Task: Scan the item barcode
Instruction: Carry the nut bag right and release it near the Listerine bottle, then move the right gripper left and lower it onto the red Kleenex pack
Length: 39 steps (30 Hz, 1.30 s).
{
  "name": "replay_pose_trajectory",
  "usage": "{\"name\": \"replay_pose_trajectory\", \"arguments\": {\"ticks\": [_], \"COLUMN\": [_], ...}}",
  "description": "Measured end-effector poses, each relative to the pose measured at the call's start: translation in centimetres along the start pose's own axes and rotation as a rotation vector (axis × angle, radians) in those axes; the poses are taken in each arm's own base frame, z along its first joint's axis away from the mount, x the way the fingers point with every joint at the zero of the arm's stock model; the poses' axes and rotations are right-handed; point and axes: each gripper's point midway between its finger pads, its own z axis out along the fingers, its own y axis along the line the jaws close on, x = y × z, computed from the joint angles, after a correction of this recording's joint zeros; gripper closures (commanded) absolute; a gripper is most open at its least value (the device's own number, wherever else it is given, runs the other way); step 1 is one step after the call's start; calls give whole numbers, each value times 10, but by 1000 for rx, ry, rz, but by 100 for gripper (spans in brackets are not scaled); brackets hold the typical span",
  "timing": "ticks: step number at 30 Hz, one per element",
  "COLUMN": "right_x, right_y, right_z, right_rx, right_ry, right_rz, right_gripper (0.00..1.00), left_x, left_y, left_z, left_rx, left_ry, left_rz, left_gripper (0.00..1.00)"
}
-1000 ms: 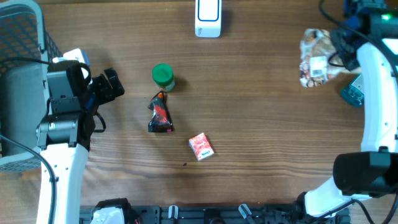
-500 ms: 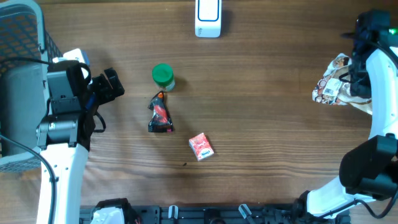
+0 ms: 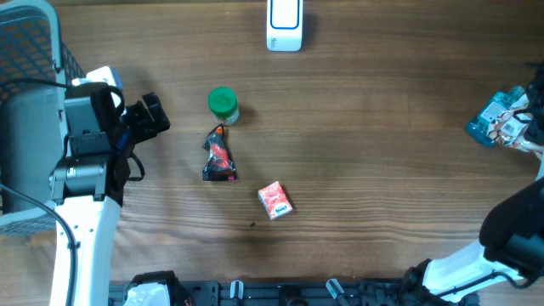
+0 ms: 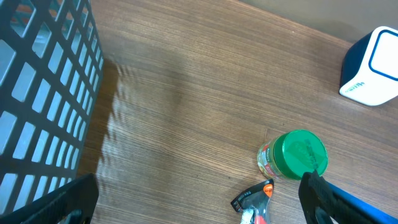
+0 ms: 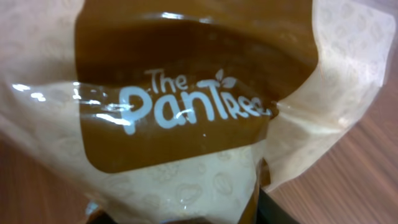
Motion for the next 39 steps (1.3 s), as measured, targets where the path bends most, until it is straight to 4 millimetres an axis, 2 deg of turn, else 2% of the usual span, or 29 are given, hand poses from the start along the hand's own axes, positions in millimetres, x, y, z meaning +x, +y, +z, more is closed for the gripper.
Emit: {"name": "replay_pose_trajectory", "arguments": {"ticks": [1, 3, 6, 9, 12, 13, 16, 17, 18, 20, 22, 23, 27, 29, 32, 35, 38, 39], "right_x": [3, 12, 21, 22, 36, 42, 66, 74, 86, 107, 137, 158, 215, 237, 253, 266, 280, 288], "right_y": [6, 10, 12, 12, 15, 16, 24, 26, 28, 21, -5, -26, -90, -129, -194, -248, -283, -306], "right_z": [9, 24, 34, 34, 28, 21, -25, -45, -78, -126, -173, -199, -260, -287, -305, -319, -327, -323], "right_rx": [-15, -18, -15, -18, -52, -79, -228, -285, -374, -479, -534, -550, -590, -604, -481, -326, -231, -158], "right_ry": [-3, -5, -5, 0, 87, 131, 291, 332, 379, 431, 504, 552, 696, 761, 887, 993, 1037, 1023], "right_rz": [-12, -67, -156, -248, -414, -463, -578, -608, -654, -731, -826, -885, -1062, -1162, -1227, -1194, -1162, -1148], "right_gripper": [20, 16, 0, 0, 0, 0, 0, 0, 0, 0, 0, 0, 0, 0, 0, 0, 0, 0], "left_x": [0, 0, 0, 0, 0, 0, 0, 0, 0, 0, 0, 0, 0, 0, 0, 0, 0, 0], "left_y": [0, 0, 0, 0, 0, 0, 0, 0, 0, 0, 0, 0, 0, 0, 0, 0, 0, 0], "left_z": [0, 0, 0, 0, 0, 0, 0, 0, 0, 0, 0, 0, 0, 0, 0, 0, 0, 0], "left_rx": [0, 0, 0, 0, 0, 0, 0, 0, 0, 0, 0, 0, 0, 0, 0, 0, 0, 0], "left_ry": [1, 0, 0, 0, 0, 0, 0, 0, 0, 0, 0, 0, 0, 0, 0, 0, 0, 0], "left_rz": [0, 0, 0, 0, 0, 0, 0, 0, 0, 0, 0, 0, 0, 0, 0, 0, 0, 0], "left_gripper": [0, 0, 0, 0, 0, 0, 0, 0, 0, 0, 0, 0, 0, 0, 0, 0, 0, 0]}}
